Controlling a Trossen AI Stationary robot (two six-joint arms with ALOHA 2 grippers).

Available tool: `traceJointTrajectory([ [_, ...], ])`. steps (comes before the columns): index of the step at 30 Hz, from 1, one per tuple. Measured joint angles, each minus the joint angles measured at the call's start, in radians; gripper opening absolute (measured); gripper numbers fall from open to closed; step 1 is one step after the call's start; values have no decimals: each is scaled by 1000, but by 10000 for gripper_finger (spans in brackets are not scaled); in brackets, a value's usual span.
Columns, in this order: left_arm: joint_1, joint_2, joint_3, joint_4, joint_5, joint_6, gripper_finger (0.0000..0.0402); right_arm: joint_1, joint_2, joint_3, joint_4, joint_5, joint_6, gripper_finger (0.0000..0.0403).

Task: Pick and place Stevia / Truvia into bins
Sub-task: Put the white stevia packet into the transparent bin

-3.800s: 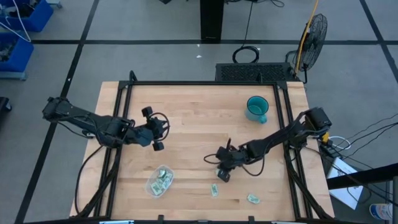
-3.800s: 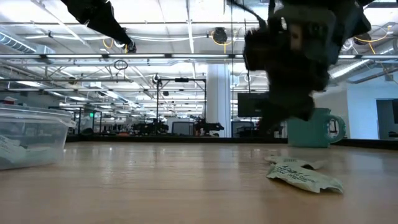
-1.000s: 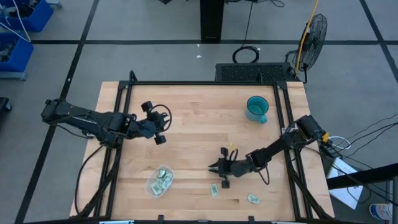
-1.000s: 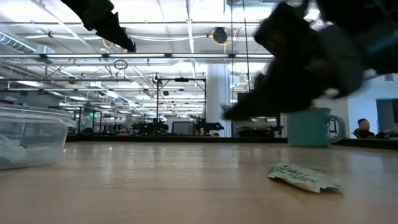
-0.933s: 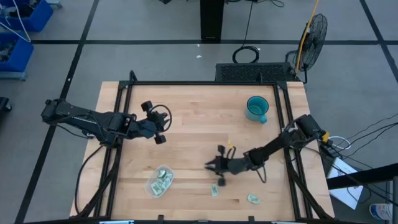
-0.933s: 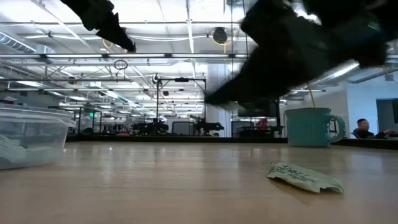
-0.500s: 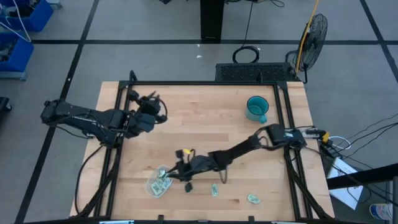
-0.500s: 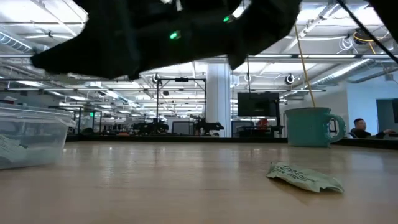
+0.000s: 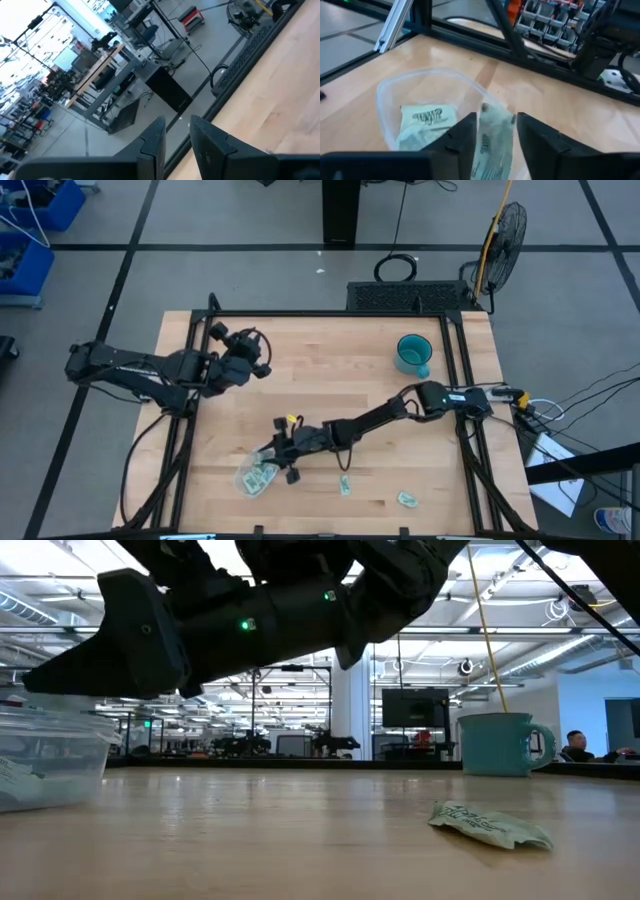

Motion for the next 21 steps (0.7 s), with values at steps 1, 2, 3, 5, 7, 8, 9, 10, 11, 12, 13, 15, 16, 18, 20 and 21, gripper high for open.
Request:
traceJointTrajectory([
  [1,4,0,0,-1,1,-4,95,2,0,0,-3,0,-1,145],
  [2,9,0,0,-4,7,-4,95,5,0,0,-6,1,-7,155],
  [3,13,0,0,-7,13,-4,95,8,0,0,-8,1,-19,164],
  [5,17,0,0,-8,17,-5,95,16,-2,0,-4,3,-48,178],
  [7,21,0,0,-9,17,-5,95,27,-16,0,-14,5,-72,187],
  [8,22,0,0,-10,17,-6,95,33,-25,0,-28,6,-84,189],
  [9,22,0,0,-14,17,-5,95,40,-39,0,-53,8,-97,190],
  [10,22,0,0,-16,18,-6,95,48,-57,0,-95,14,-107,191],
  [11,22,0,0,-17,18,-8,95,57,-78,0,-152,30,-115,191],
  [12,22,0,0,-24,18,-15,95,68,-98,0,-213,58,-122,191],
  [13,22,0,0,-32,18,-25,95,79,-120,0,-275,91,-125,190],
  [15,22,0,0,-45,19,-51,95,105,-166,-1,-409,173,-117,187],
  [16,22,0,0,-51,20,-67,95,118,-185,-1,-457,203,-94,185],
  [18,22,0,0,-60,43,-100,95,146,-226,0,-559,247,-18,181],
  [20,22,0,0,-62,110,-129,95,176,-261,0,-663,267,77,178],
  [21,22,0,0,-61,159,-138,95,190,-277,0,-722,266,129,177],
])
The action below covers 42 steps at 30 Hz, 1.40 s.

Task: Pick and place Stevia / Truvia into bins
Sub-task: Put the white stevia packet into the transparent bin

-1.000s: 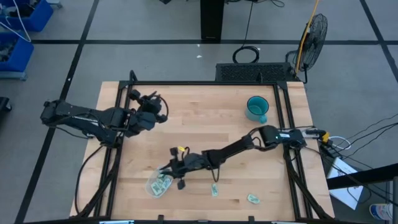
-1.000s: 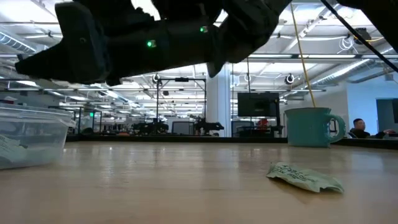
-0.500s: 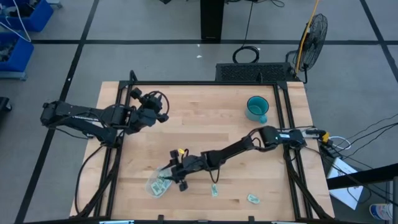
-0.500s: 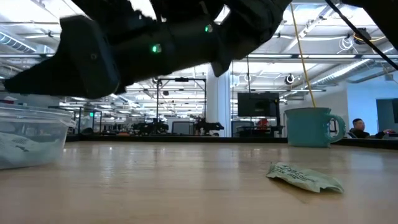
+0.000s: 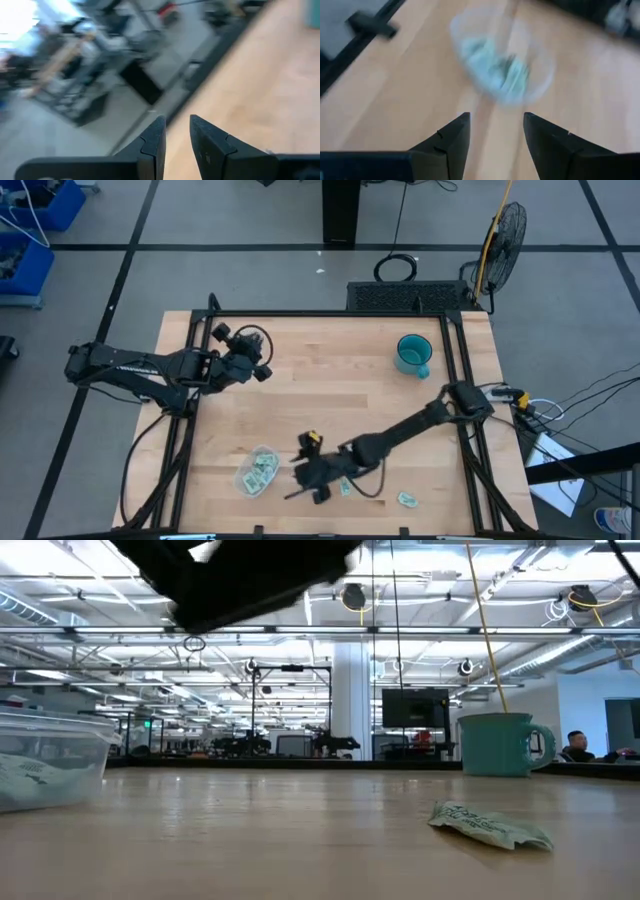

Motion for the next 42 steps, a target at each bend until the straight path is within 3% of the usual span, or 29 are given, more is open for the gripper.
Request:
traceJointTrajectory([
  [5,0,0,0,2,255,-5,95,85,-93,-1,-315,-7,340,176],
  [7,0,0,0,2,323,-4,95,112,-130,-1,-425,-63,504,176],
  [14,0,0,0,1,358,-4,95,203,-196,-1,-711,-418,1012,175],
  [17,0,0,0,-14,358,-17,95,253,-194,-2,-769,-481,1157,175],
  [29,0,0,0,-127,355,-102,95,422,-186,-180,-755,-445,1320,171],
  [42,0,0,0,-133,350,-123,95,443,-193,-386,-655,-447,1296,169],
])
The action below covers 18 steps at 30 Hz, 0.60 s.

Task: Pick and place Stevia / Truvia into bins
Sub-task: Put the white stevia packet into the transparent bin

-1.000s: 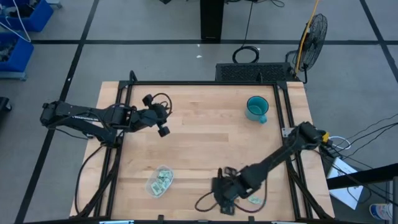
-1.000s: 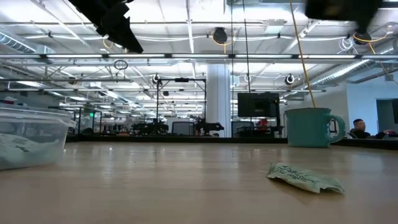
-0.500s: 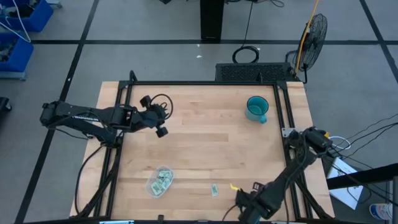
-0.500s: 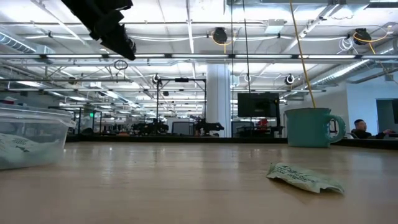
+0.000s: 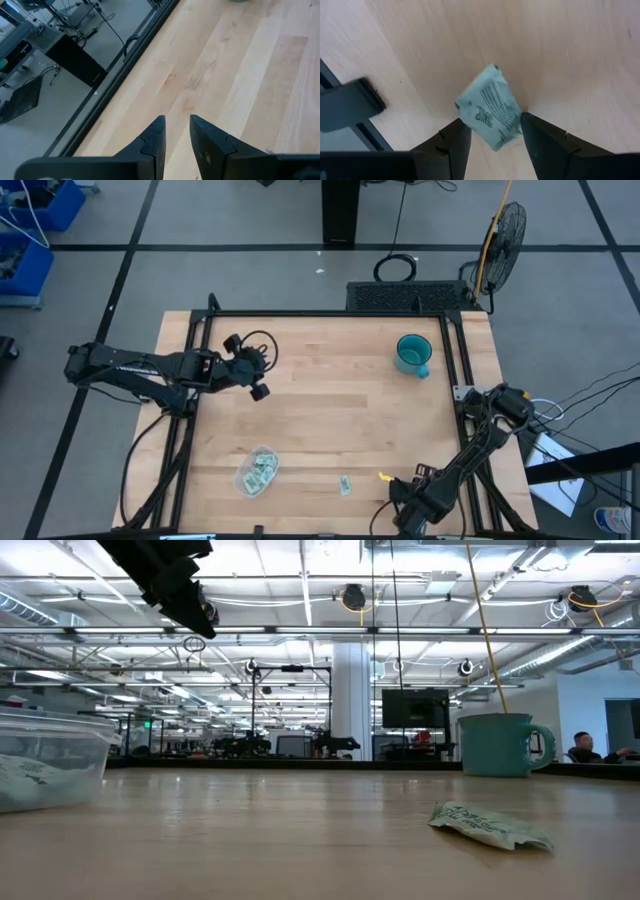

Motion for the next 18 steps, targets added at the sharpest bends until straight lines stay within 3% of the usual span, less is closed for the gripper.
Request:
traceJointTrajectory([
  [6,0,0,0,2,-1,0,95,0,1,-14,5,-2,-36,129],
  [14,0,0,0,6,-2,1,95,-1,-6,-16,7,-2,-38,28],
  [18,0,0,0,19,-2,2,95,-16,-29,-20,6,65,-39,5],
])
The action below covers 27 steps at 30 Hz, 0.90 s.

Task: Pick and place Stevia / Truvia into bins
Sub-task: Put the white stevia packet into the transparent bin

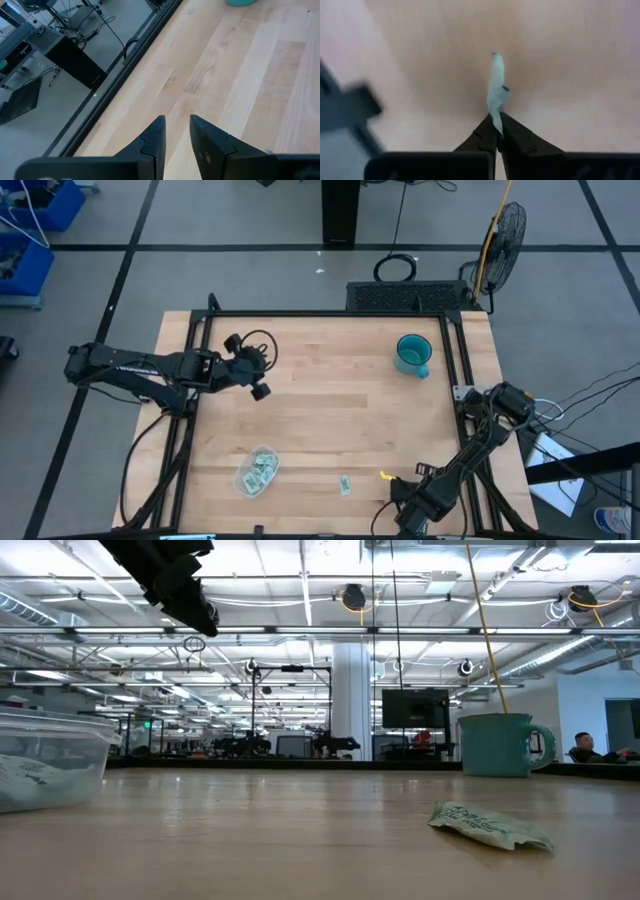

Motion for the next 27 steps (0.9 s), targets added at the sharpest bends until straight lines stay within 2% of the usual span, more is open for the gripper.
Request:
traceJointTrajectory([
  [3,0,0,0,13,-1,8,95,-46,-15,-2,57,123,-28,5],
  [5,0,0,0,25,-2,8,95,-94,-17,-2,144,215,-126,2],
  [8,9,0,0,42,-8,26,95,-188,-6,-2,346,322,-384,2],
  [14,34,0,0,69,-29,50,95,-415,36,1,836,442,-962,1],
  [17,43,0,0,69,-39,56,95,-525,98,1,1133,357,-1168,1],
  [19,47,0,0,66,-46,72,95,-584,159,10,1340,239,-1235,1],
  [21,50,0,0,64,-71,91,95,-622,226,60,1445,155,-1274,1],
  [24,53,0,0,67,-117,104,95,-640,308,170,1395,138,-1313,1],
  [27,56,0,0,71,-120,105,95,-642,378,297,1309,71,-1356,0],
])
